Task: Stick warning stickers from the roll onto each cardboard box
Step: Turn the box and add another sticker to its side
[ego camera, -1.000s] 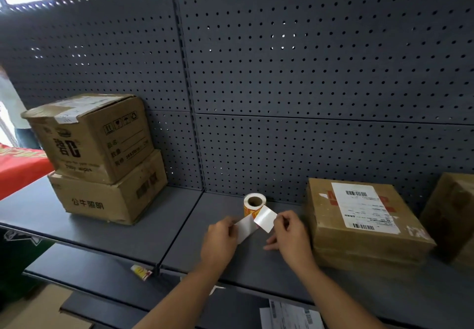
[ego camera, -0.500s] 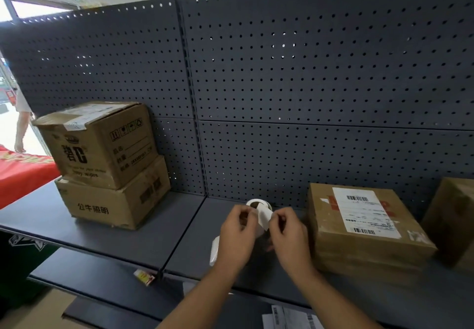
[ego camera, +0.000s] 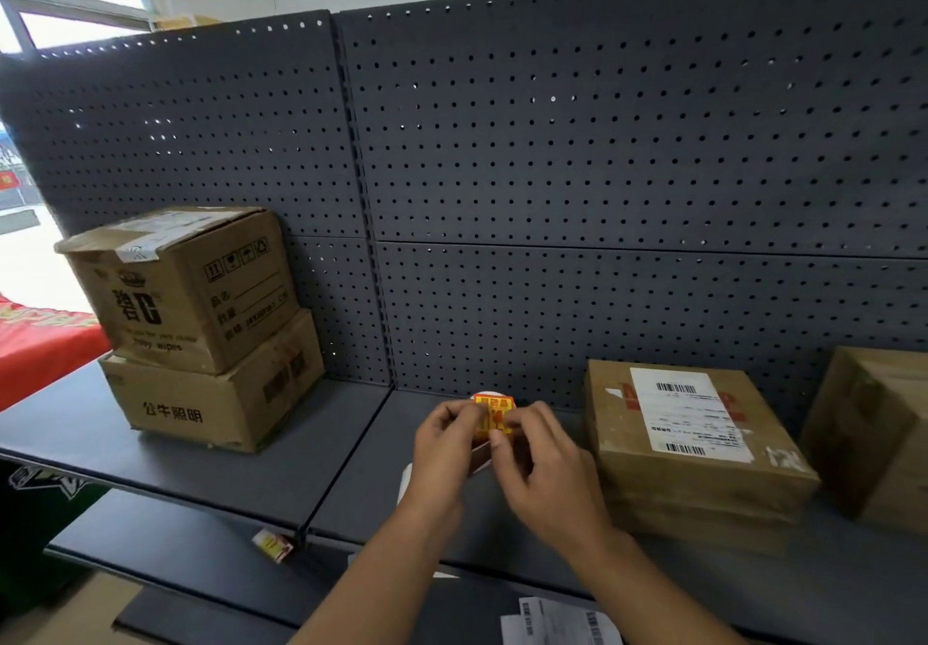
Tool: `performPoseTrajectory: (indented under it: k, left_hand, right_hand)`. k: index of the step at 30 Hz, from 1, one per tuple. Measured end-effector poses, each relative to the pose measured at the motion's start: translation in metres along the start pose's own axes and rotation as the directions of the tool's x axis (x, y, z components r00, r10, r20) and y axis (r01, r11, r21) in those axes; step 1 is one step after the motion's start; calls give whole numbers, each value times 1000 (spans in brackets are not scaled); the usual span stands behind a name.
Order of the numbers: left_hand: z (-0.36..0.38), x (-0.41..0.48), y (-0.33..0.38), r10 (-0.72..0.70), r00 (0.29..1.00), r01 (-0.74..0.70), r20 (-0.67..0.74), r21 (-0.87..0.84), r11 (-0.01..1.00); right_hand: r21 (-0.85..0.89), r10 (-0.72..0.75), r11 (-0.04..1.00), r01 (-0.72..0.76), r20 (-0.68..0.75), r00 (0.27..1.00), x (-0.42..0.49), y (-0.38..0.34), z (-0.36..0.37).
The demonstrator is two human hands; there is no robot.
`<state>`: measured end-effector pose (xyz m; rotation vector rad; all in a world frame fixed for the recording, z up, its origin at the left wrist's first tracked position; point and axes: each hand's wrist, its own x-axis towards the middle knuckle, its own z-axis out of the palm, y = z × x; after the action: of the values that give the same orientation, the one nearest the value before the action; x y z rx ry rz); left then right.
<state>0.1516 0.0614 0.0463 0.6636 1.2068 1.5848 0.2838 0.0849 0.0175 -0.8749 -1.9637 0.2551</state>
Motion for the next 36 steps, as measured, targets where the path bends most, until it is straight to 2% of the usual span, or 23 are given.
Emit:
performPoseTrajectory:
  k: [3,6,7,9,12,15,20,28,32,36]
  left_hand:
    - [4,-2,3,-10,999,14,46,-84,996]
    - [12,-3,3,-21,996,34,90,-150,988]
    - [16,-3,3,-23,994,39,105,-154,987]
    - [23,-4,3,-32,989,54,141,-154,987]
    - [33,-5,1,-40,981,71,191,-156,985]
    - [42,-4,-4,-7,982,28,189,-111,993]
    - [58,-5,-8,133,983,-145,128,94,985]
    - [85,-5,-8,355,898,-429,259,345,835]
    - [111,-8,-13,282,891,-422,356,416,806]
    - [143,-5,-24,221,906,-391,360,514,763]
  right_hand:
    - [172,202,966,-191,-44,978,2,4,-8]
    - [447,437,794,-412,52,898,10,9,-18]
    - [515,461,733,-444,104,881,14,10,-23]
    - [564,452,691,-451,149,880,18,13,-33]
    - [548,446,713,-437,125,886,21,17,-48]
    - [525,466,728,-440,92,880,20,23,-58]
    - [527,474,737,-422,42,879,16,23,-70]
    - [417,427,833,-362,-72,901,19,32,-118]
    - [340,456,848,-406,-81,886,14,51,-153]
    - [263,529,829,-493,-86,844,12,76,-178]
